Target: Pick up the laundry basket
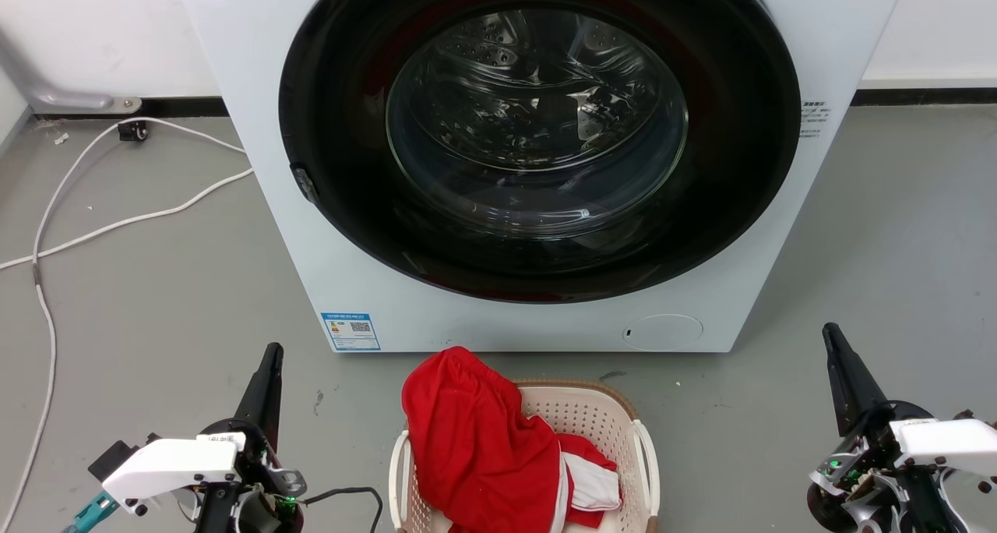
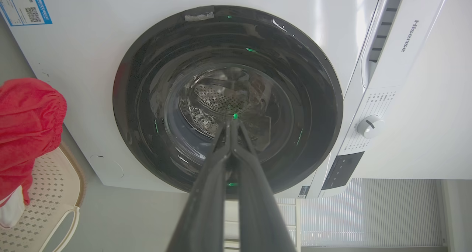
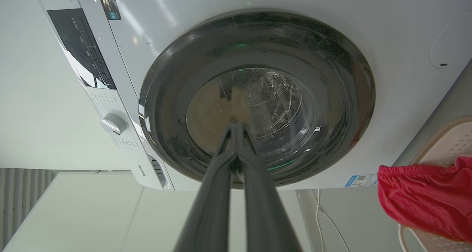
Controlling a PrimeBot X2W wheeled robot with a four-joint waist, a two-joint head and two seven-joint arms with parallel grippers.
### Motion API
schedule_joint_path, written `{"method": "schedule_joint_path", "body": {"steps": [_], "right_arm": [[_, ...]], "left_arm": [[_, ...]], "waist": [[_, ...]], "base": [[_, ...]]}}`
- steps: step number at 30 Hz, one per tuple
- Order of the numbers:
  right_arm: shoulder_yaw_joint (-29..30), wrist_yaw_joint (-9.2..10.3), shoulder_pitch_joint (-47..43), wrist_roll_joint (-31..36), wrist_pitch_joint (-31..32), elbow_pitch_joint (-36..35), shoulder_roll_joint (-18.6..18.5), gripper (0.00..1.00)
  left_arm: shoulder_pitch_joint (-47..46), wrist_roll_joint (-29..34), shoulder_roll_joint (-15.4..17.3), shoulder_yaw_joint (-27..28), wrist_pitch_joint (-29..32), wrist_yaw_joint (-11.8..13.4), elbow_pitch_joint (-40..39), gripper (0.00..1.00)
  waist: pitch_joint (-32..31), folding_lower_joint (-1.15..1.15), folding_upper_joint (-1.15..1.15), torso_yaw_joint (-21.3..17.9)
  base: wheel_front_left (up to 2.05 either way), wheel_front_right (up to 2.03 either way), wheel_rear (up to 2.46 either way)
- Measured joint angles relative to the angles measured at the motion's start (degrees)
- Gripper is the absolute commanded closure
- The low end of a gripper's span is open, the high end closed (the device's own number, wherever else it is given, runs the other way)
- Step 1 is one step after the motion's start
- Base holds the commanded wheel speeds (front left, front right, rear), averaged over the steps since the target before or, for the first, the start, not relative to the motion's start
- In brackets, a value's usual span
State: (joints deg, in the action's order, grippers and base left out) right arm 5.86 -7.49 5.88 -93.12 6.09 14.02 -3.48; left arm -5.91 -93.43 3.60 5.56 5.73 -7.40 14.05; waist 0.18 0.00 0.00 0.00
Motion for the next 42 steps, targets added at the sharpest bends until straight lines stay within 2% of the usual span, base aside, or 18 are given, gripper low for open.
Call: {"method": "schedule_joint_path", "body": {"steps": [38,39,42], "right_arm": [[0.29,0.0,0.02,0.33,0.19,0.01,0.19,1.0],[0.29,0.0,0.02,0.33,0.19,0.01,0.19,0.0],[0.2,0.0,-0.99,0.33,0.18,1.22,0.3,0.0]], "left_arm": [[-0.01,0.47,-0.27,0.38,0.26,0.0,0.02,1.0],[-0.01,0.47,-0.27,0.4,0.27,0.0,0.02,0.0],[0.93,0.47,-0.53,0.29,0.16,0.07,1.23,0.0]], "waist": [[0.0,0.0,0.0,0.0],[0.0,0.0,0.0,0.0],[0.0,0.0,0.0,0.0]], "base": [[0.0,0.0,0.0],[0.0,0.0,0.0],[0.0,0.0,0.0]]}}
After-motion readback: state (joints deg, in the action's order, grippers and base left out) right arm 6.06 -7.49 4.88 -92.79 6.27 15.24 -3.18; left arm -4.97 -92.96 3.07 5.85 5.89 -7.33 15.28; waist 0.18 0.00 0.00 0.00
